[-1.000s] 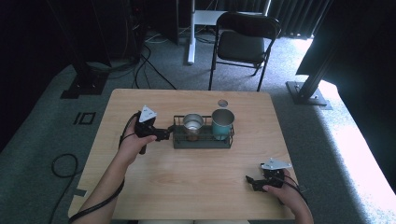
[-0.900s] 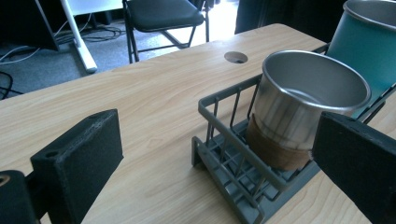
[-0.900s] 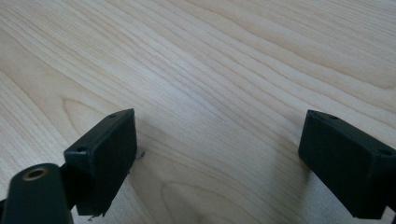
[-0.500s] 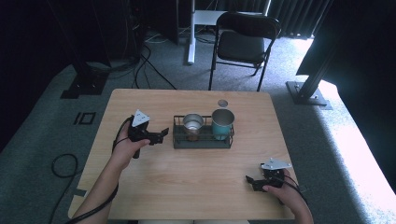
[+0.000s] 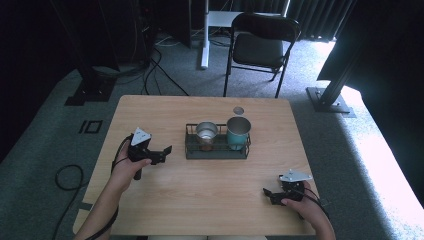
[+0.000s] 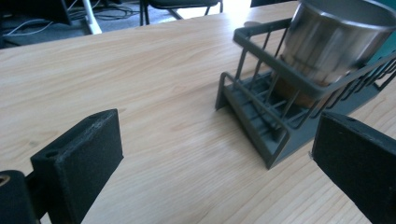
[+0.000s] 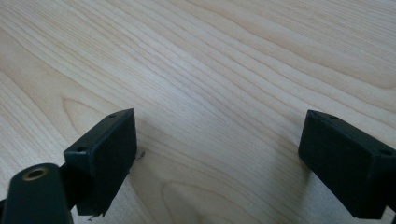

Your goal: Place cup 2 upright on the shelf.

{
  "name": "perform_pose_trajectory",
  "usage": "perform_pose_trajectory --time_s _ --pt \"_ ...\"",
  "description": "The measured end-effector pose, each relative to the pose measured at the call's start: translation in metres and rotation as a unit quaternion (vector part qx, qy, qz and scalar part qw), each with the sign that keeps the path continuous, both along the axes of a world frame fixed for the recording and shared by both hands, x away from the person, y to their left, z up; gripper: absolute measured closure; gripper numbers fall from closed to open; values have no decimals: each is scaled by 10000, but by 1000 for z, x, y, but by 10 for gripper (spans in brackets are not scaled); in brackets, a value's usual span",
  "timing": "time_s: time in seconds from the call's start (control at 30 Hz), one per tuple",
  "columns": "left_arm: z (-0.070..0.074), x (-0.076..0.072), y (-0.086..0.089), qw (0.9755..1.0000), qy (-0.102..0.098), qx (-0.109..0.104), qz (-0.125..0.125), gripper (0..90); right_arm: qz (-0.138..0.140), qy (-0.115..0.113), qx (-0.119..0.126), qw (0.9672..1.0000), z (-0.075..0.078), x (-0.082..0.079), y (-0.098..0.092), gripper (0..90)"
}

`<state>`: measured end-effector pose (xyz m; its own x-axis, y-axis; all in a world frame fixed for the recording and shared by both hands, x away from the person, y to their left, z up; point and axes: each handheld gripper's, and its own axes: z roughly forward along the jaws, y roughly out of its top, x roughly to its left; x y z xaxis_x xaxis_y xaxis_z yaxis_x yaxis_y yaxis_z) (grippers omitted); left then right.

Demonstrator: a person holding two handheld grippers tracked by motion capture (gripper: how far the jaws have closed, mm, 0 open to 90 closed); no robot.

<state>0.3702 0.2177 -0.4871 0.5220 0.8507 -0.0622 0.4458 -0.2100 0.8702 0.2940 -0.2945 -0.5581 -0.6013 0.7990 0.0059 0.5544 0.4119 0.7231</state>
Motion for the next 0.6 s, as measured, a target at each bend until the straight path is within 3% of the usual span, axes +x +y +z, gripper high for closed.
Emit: perform_pose_trajectory --time_s 0.3,0.6 --pt "-9 -16 11 10000 26 19 84 26 3 -2 -2 10000 0 0 0 111" --pt "-24 -31 24 9996 185 77 209 27 3 -2 -1 10000 0 0 0 110"
